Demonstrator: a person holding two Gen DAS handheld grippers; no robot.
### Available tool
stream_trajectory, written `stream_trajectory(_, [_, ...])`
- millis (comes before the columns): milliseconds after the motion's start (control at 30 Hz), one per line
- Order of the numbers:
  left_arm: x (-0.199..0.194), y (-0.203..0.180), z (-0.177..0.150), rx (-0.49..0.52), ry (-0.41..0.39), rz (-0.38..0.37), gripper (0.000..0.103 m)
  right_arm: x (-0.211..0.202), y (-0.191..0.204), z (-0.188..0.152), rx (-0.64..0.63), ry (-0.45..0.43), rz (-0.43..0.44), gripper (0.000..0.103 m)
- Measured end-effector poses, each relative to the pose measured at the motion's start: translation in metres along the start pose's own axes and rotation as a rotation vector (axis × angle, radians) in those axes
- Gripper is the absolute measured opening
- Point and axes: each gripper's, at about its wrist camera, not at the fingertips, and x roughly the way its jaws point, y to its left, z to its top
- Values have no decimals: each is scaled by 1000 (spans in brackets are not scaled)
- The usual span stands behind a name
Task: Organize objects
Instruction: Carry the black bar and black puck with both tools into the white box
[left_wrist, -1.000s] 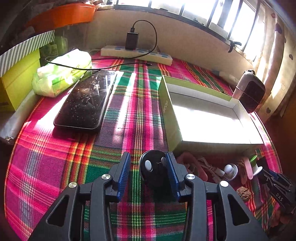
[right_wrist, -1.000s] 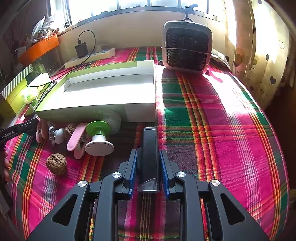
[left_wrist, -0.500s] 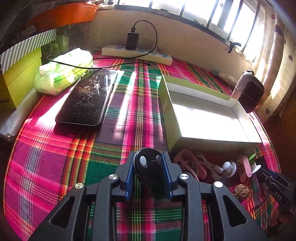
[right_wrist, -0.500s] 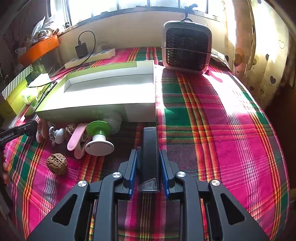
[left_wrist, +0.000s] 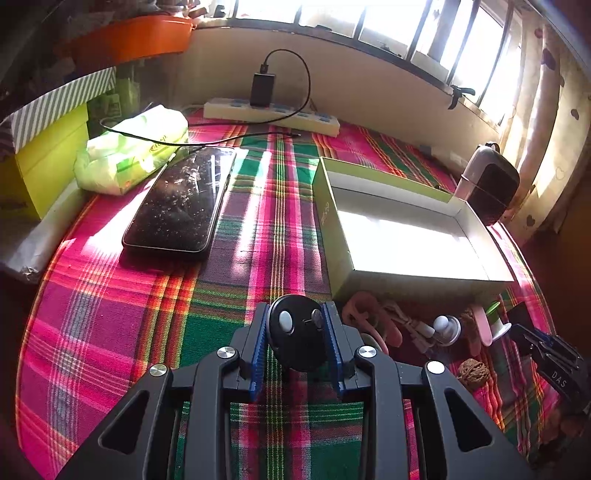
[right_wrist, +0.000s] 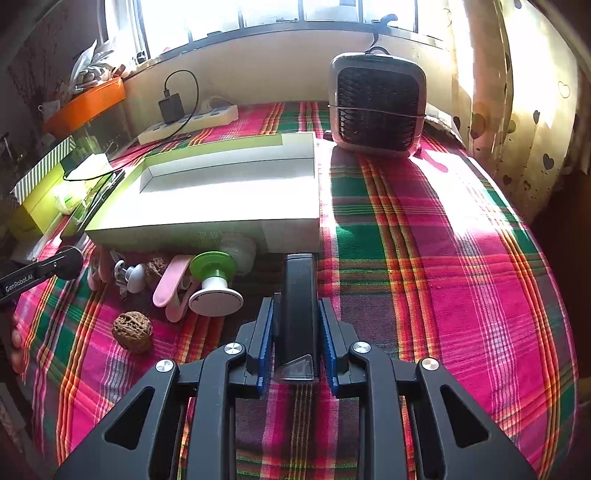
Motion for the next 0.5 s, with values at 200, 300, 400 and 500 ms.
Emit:
stream_trajectory(200, [-15, -7, 6, 19, -22, -23, 26, -9, 4, 7, -10, -19, 22, 24])
stream_trajectory(300, [-22, -13, 11, 35, -39, -29, 26, -12, 6, 13, -15, -27, 32, 24])
stream_trajectory(400, [-25, -20, 17, 49, -42, -44, 26, -13, 11, 21, -32, -26, 42, 24])
stream_trajectory(500, [-25, -30, 25, 68, -46, -62, 26, -11, 16, 31, -51, -19, 62, 24])
